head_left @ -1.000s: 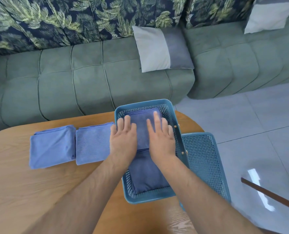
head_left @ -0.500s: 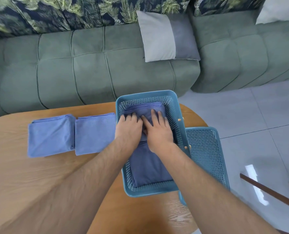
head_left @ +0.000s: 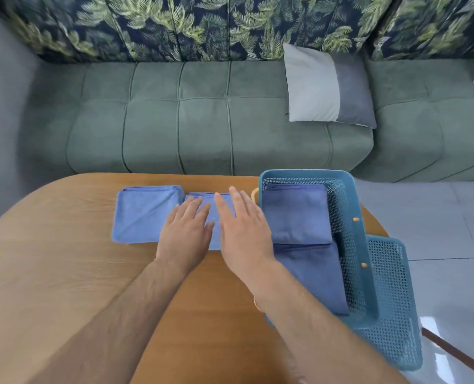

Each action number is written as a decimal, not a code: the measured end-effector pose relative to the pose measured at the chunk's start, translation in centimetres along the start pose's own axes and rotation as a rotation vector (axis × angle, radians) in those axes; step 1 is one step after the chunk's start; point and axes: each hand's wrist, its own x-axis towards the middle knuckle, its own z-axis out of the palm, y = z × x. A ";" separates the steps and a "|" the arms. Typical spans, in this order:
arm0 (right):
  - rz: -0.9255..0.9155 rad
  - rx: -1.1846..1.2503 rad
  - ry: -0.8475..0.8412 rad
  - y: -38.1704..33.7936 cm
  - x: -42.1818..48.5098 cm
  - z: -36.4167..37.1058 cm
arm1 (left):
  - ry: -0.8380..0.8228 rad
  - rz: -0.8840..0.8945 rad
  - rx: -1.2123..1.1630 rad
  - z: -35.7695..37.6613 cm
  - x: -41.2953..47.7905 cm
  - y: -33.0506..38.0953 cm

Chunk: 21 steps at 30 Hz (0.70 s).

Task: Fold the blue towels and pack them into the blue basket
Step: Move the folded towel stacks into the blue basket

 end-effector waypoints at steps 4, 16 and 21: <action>-0.073 0.009 -0.232 -4.6 1.6 4.2 | -0.199 -0.127 0.035 1.7 -2.0 -5.8; 0.198 0.201 -0.448 -11.9 5.7 12.8 | -0.406 -0.667 -0.447 5.7 -4.8 -16.3; 0.300 0.286 -0.390 -13.1 6.5 13.1 | -0.265 -0.747 -0.647 5.1 -3.9 -17.1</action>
